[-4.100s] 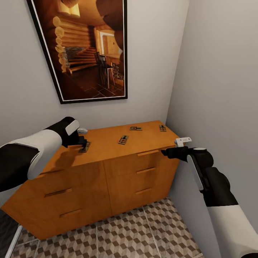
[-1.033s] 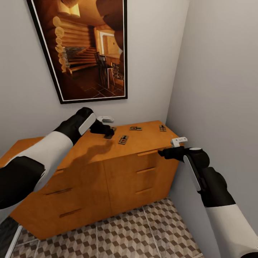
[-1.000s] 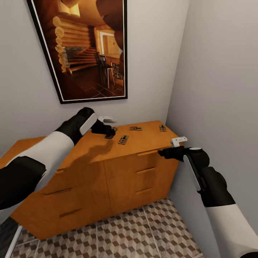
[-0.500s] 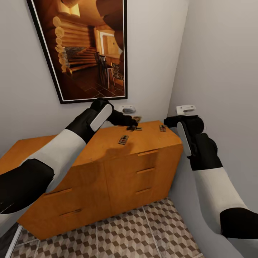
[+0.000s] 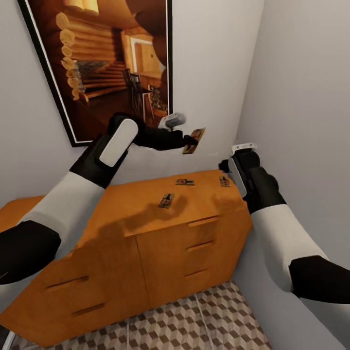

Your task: Take the four mousetraps from the cabinet in the bathroom and place them on the bathroom floor. Make sure all four end up on the same floor surface, and ensure that at least two of them are either under or directly next to the same bathroom sink.

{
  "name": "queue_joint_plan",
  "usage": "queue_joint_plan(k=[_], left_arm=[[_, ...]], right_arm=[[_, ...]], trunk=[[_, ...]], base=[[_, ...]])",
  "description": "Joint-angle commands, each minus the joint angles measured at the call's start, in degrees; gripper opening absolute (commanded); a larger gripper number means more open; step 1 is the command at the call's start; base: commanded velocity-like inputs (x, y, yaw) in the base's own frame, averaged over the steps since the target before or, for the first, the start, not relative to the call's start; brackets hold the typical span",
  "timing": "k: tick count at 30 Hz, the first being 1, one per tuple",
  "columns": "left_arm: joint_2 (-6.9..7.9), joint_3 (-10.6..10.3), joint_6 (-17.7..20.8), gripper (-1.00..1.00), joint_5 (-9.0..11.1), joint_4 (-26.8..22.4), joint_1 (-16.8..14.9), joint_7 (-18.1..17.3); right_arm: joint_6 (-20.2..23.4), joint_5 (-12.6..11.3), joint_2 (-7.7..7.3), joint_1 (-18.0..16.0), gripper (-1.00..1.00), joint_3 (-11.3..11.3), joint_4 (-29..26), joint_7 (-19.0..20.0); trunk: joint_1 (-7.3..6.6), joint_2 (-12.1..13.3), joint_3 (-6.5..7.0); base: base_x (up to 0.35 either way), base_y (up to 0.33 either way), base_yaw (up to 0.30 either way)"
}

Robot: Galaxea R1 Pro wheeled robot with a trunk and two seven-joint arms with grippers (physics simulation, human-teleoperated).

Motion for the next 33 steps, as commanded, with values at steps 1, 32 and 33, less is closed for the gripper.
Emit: queue_joint_plan(k=[1,32,33], left_arm=[[0.56,0.00,0.17,-1.00,0.88,-1.91,-0.05,0.29],[3.26,-0.59,-0.33,-1.00,15.15,-8.37,1.17,0.12],[3.28,-0.59,-0.33,-1.00,15.15,-8.37,1.18,0.14]], right_arm=[[0.22,-0.29,0.07,-0.05,1.00,0.72,0.57,-0.37],[0.22,-0.76,3.69,0.03,1.00,3.16,8.24,0.94],[0.22,-0.76,3.69,0.03,1.00,3.16,8.24,0.94]], trunk=[[0.03,-0.03,-0.06],[0.03,-0.03,-0.06],[0.03,-0.03,-0.06]], base=[[0.206,0.000,0.000],[0.098,0.000,0.000],[0.259,0.000,0.000]])
